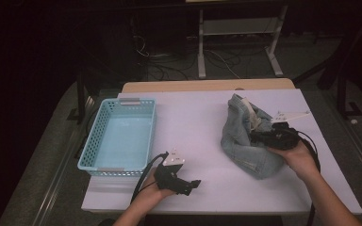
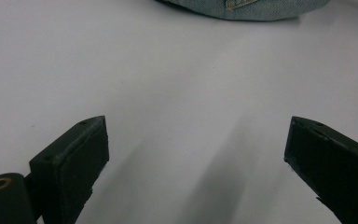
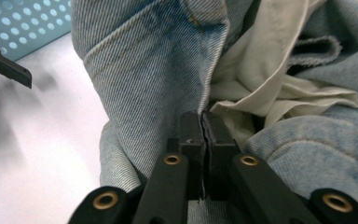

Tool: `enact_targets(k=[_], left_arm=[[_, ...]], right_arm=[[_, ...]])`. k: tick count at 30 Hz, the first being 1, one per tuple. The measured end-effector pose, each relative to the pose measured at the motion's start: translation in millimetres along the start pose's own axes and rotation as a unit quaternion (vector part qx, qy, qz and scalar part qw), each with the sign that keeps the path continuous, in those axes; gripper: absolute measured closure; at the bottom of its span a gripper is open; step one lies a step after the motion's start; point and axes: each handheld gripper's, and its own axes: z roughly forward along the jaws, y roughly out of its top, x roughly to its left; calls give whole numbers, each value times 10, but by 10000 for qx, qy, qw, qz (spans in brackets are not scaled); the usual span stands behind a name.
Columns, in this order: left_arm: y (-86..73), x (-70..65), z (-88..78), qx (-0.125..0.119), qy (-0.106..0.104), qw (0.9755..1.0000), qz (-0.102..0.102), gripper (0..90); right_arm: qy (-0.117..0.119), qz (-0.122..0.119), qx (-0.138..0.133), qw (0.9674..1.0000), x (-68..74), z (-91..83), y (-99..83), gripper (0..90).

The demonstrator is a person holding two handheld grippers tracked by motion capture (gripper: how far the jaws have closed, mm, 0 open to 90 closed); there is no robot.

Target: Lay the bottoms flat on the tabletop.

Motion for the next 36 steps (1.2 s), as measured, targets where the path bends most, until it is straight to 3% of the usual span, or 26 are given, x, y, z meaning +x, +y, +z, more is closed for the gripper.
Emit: enact_targets(k=[4, 9, 13, 20, 24, 26, 28, 36], left_arm=[[0, -1, -2, -3, 1, 10000, 5, 62], [1, 0, 0, -7, 0, 10000, -5, 62], [0, -1, 1, -6, -4, 10000, -4, 61], [-1, -4, 1, -13, -19, 10000, -3, 61], [0, -15, 9, -11, -56, 10000, 22, 60], [1, -23, 13, -4, -68, 10000, 52, 60], [0, -21, 14, 13, -58, 10000, 65, 60], [0, -15, 16, 12, -41, 10000, 51, 60]], right_arm=[[64, 35, -267, 9996, -2, -76, 34, 887], [75, 35, -382, 9992, 2, -114, 67, 887], [61, 54, -272, 9996, -18, -91, 48, 811], [60, 35, -136, 9999, 6, 5, 54, 769], [38, 38, -34, 10000, 1, 61, 52, 774], [-23, -16, 39, 10000, 9, 90, 57, 852], [-28, -15, 31, 10000, 9, 87, 59, 863], [60, -46, -420, 9991, 96, -35, 193, 868]])
